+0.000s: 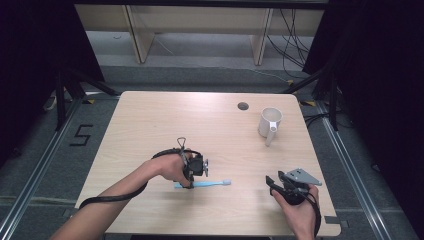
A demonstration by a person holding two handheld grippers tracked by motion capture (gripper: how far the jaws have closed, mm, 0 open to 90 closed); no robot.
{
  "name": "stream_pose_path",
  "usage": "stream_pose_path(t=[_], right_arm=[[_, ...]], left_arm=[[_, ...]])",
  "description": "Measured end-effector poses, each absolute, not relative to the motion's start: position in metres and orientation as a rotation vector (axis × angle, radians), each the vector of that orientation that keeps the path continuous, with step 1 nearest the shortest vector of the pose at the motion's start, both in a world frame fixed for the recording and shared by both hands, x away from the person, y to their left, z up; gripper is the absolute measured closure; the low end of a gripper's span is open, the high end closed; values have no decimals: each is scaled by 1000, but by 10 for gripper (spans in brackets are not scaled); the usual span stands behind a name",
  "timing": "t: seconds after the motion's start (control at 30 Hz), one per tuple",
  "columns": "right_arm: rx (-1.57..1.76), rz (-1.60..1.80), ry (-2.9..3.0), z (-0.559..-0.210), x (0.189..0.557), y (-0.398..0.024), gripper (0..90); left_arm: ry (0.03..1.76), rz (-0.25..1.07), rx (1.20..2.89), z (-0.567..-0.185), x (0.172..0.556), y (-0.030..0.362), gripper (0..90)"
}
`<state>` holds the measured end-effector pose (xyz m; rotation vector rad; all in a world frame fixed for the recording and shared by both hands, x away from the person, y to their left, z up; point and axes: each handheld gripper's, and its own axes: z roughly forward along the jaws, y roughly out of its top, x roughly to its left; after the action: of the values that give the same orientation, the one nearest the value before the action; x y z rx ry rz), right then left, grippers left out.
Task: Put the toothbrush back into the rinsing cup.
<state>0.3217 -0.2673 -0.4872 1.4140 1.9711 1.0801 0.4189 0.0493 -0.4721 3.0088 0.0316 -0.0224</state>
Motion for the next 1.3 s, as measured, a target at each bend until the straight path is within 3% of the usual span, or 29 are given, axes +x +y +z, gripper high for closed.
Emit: stream_pose_path(t=[0.57, 1.3], right_arm=[[1361, 1067, 1971, -488, 323, -269, 478], [1359, 1062, 1983, -490, 324, -266, 474]], left_arm=[[29, -63, 3038, -477, 423, 42, 723], [-39, 3, 3090, -477, 417, 34, 770]])
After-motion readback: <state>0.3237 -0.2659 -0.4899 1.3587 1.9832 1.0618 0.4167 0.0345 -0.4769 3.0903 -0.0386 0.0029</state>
